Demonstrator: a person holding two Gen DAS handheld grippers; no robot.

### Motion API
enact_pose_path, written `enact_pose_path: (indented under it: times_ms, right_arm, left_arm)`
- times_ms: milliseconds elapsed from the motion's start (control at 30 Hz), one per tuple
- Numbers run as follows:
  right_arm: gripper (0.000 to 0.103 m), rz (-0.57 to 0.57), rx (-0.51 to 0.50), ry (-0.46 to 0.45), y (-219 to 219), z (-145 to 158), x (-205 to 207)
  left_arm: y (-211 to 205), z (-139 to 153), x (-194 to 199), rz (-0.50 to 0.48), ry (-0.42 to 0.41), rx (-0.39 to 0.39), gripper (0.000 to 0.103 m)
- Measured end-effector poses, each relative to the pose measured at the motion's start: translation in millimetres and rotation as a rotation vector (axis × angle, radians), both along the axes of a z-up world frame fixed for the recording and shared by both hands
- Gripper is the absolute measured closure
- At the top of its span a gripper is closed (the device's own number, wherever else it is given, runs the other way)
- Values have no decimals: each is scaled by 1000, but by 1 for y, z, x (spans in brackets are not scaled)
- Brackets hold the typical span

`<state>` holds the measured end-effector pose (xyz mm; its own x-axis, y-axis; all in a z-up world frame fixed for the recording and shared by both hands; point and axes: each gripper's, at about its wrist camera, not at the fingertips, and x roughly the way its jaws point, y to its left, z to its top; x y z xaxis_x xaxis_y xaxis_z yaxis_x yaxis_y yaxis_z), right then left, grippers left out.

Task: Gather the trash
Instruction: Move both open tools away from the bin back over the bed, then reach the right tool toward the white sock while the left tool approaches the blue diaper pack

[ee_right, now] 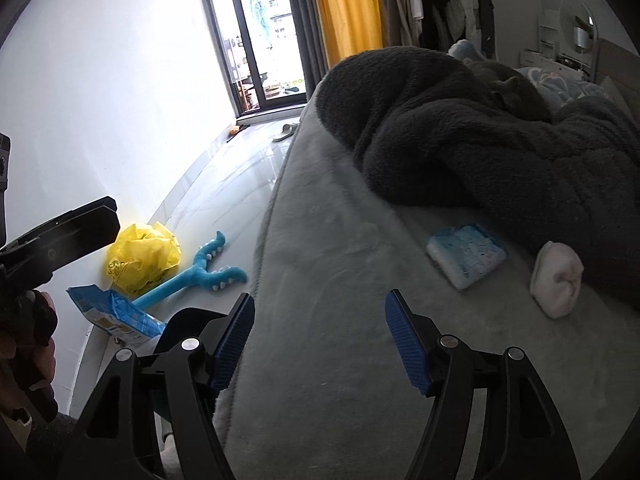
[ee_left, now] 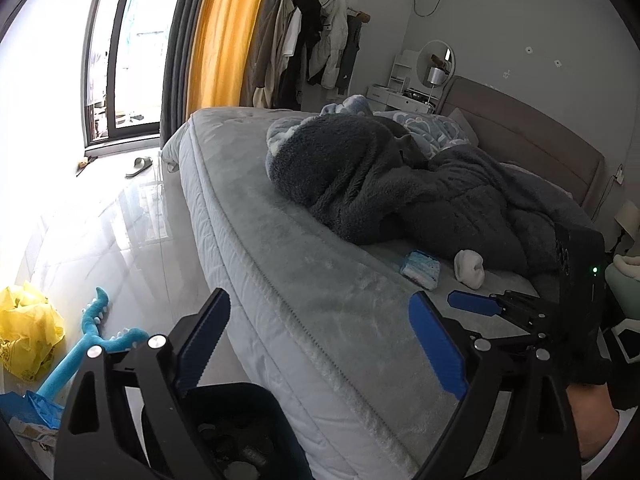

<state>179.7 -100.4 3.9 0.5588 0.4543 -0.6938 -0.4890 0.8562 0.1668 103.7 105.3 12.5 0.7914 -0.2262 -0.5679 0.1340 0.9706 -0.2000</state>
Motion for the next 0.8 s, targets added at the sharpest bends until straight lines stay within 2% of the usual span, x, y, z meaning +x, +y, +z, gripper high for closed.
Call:
enact_pose_path:
  times_ms: [433,533,767,800]
  right_arm:
    - [34,-210,-22,15,-73,0,34]
    - [34,-248,16,18,-84,4,40]
    - [33,-313,19,36,-113,-9,53]
    - [30,-322,12,33,-117,-11,55]
  left_arm:
    - [-59,-18,47,-102,35,17,10]
    - [-66,-23,51,-122,42,31,10]
    - [-73,-30,64,-144,68,26,10]
    - [-76,-31,67,-148,70,23,10]
